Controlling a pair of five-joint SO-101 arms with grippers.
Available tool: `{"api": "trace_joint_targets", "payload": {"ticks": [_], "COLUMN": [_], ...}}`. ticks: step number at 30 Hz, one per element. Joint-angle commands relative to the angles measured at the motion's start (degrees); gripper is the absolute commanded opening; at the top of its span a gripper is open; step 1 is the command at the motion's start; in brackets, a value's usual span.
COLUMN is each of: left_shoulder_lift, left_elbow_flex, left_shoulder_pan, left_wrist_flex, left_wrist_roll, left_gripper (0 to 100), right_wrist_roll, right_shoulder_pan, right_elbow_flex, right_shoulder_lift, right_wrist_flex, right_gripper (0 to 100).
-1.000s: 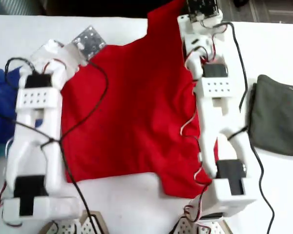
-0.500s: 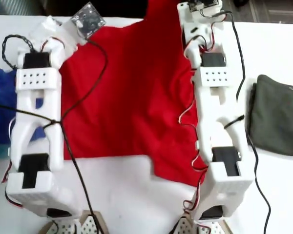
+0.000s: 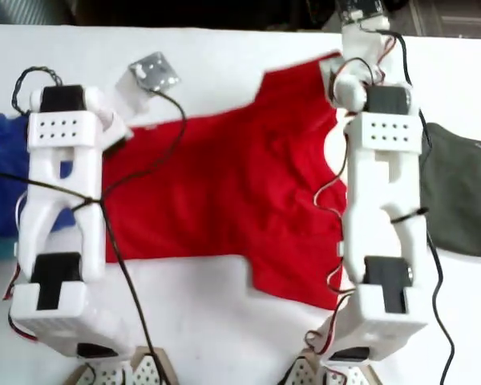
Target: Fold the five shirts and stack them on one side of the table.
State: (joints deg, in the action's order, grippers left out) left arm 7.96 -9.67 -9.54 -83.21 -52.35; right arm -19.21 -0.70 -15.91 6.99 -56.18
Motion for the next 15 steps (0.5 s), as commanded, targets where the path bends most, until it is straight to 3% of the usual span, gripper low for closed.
{"api": "trace_joint_targets", "payload": {"ticks": [1,6,15], "left_shoulder_lift": [-1.1,-1.0,-1.1], "left_elbow_flex": [-2.4,-1.8,10.5], "left_shoulder_pan": [1.1,3.1,3.4], "left_wrist_flex": [-6.5,-15.2,-14.9], "left_wrist_roll": [0.0,0.0,0.0], "left_gripper": [2,2,2], "right_wrist_roll": [0.2,0.2,0.1], "right_shoulder_pan": [-0.5,-0.6,-4.8], "right_elbow_flex": [-2.5,-2.5,-1.8], "right_shoulder_lift": [-5.4,-7.9,-7.7], "right_wrist_flex": [-11.6,-26.2,-42.0], "right_gripper": [1.8,1.8,1.8]}}
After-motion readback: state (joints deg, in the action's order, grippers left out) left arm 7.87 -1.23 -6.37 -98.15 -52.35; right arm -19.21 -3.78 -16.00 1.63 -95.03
